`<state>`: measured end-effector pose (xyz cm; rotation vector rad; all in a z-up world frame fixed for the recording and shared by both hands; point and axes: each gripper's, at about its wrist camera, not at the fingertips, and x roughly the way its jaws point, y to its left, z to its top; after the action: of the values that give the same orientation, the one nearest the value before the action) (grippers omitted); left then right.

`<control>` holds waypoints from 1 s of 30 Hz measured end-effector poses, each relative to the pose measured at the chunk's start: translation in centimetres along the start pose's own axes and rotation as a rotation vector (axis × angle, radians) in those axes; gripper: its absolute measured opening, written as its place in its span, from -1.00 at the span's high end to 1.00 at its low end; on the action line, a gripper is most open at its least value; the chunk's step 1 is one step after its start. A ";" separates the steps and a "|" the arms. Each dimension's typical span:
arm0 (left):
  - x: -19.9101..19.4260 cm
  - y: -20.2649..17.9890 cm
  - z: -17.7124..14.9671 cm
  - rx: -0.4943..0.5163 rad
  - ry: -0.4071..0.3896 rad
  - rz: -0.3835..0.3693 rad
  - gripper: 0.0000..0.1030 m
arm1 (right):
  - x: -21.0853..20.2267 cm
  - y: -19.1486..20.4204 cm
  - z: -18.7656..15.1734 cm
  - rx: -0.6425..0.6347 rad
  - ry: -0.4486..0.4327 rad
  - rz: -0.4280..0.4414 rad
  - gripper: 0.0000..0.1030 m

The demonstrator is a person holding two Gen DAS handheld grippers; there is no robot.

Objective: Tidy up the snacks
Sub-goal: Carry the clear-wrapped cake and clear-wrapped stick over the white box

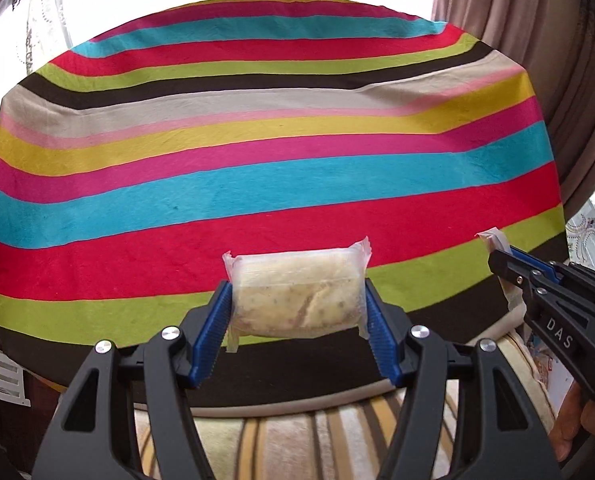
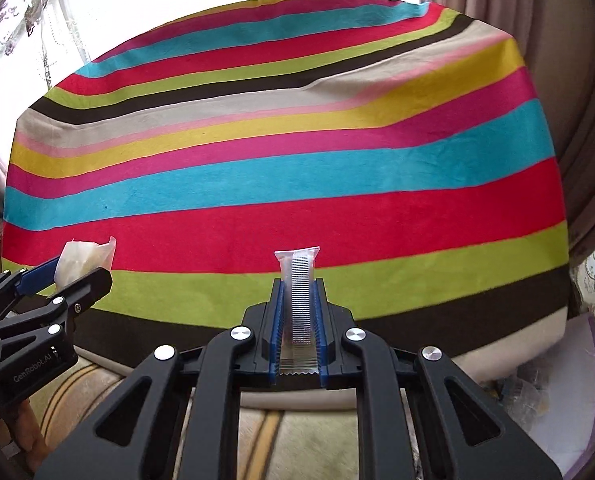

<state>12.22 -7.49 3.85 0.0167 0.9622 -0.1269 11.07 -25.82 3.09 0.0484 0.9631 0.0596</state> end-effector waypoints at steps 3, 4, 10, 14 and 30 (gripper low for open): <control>-0.8 -2.6 -0.5 0.041 -0.003 -0.036 -0.23 | -1.7 -2.9 -1.5 0.039 -0.002 -0.034 0.74; -1.1 -3.5 -0.6 0.057 -0.003 -0.047 -0.23 | -2.1 -3.7 -2.0 0.052 -0.002 -0.044 0.74; -2.0 -8.9 -1.8 0.156 0.005 -0.116 -0.23 | -5.0 -8.8 -5.1 0.135 -0.014 -0.099 0.74; -2.6 -12.2 -2.7 0.216 0.015 -0.163 -0.23 | -6.6 -11.7 -6.7 0.181 -0.026 -0.132 0.74; -3.4 -23.6 -6.5 0.420 0.082 -0.302 -0.36 | -10.9 -19.8 -12.7 0.371 -0.057 -0.235 0.69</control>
<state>2.25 -30.06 3.92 0.2653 1.0016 -0.6093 -4.97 -46.15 3.40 0.2765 0.9071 -0.3367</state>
